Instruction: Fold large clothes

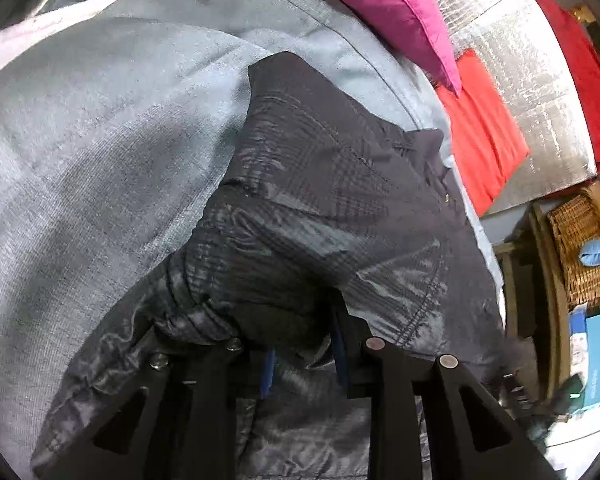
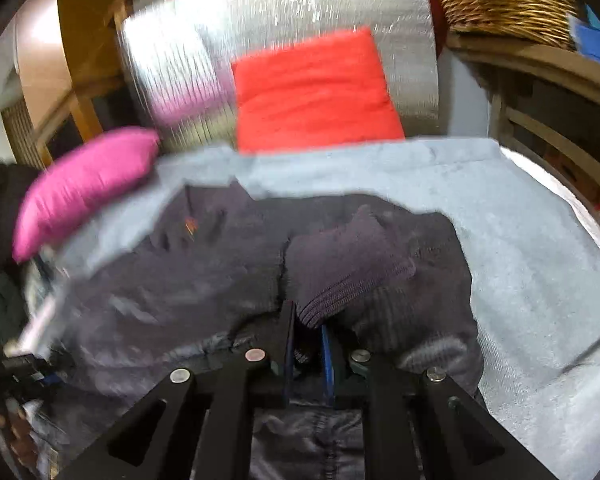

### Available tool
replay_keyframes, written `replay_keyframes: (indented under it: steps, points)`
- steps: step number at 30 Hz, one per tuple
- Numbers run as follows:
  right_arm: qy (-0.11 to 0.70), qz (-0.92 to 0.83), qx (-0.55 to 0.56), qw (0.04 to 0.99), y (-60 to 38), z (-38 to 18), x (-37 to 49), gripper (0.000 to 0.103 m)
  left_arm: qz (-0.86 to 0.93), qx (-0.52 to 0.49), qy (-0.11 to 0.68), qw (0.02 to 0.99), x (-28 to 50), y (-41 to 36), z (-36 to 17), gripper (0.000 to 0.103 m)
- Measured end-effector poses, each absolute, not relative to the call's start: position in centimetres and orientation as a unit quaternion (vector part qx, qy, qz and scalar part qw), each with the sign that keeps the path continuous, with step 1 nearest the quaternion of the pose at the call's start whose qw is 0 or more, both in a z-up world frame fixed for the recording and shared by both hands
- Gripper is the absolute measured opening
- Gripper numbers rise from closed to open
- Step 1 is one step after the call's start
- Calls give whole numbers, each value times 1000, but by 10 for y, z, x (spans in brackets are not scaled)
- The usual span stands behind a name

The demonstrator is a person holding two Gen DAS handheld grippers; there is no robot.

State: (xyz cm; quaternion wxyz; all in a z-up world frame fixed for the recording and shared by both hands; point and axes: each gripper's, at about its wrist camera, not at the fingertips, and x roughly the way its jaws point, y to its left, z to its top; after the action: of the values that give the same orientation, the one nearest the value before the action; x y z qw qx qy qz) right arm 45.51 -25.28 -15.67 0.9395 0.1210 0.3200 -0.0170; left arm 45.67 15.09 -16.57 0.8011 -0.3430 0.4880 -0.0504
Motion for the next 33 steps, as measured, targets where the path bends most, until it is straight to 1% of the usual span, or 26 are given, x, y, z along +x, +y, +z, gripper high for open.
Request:
replay_keyframes:
  steps: [1, 2, 3, 4, 5, 6, 7, 8, 10, 13, 15, 17, 20, 24, 27, 29, 31, 32, 33]
  points:
    - [339, -22, 127, 932, -256, -168, 459, 12, -52, -340, 489, 802, 455, 150, -163, 28]
    - [349, -21, 135, 927, -258, -174, 462, 13, -54, -332, 492, 803, 452, 149, -159, 33]
    - [357, -16, 147, 922, -261, -180, 462, 13, -54, -325, 493, 805, 448, 150, -155, 43]
    - [355, -10, 152, 922, -262, -181, 462, 14, -52, -316, 495, 808, 442, 151, -150, 51]
    - [352, -2, 158, 922, -264, -179, 459, 15, -54, -312, 493, 810, 437, 152, -146, 64]
    - [354, 5, 164, 921, -266, -178, 459, 18, -60, -307, 493, 812, 430, 153, -140, 69]
    - [359, 17, 177, 916, -271, -175, 457, 26, -62, -302, 495, 812, 427, 152, -136, 70]
    - [361, 26, 185, 914, -273, -172, 453, 43, -70, -290, 493, 817, 417, 153, -128, 72]
    - [363, 50, 201, 909, -281, -166, 441, 74, -82, -267, 487, 828, 404, 155, -114, 72]
    - [353, 54, 188, 915, -286, -152, 422, 74, -80, -236, 438, 864, 390, 163, -86, 72]
    - [329, 69, 196, 921, -289, -137, 410, 74, -66, -206, 409, 886, 398, 160, -73, 72]
    - [313, 100, 214, 920, -283, -122, 412, 74, -59, -180, 405, 895, 417, 152, -71, 72]
    - [312, 162, 242, 904, -263, -115, 444, 74, -50, -144, 413, 898, 448, 131, -83, 72]
    - [357, 204, 296, 862, -245, -143, 496, 74, -33, -125, 438, 890, 484, 114, -114, 72]
    - [386, 176, 322, 846, -250, -174, 522, 74, -6, -93, 446, 890, 496, 116, -137, 72]
    - [388, 171, 349, 835, -259, -192, 529, 71, 13, -75, 444, 893, 497, 121, -145, 74]
    - [380, 175, 357, 835, -261, -196, 528, 71, 29, -84, 444, 892, 499, 136, -156, 76]
    - [379, 175, 353, 837, -259, -197, 529, 71, 17, -118, 450, 885, 499, 147, -161, 78]
    - [380, 176, 347, 839, -258, -197, 528, 71, 13, -131, 444, 886, 498, 151, -159, 78]
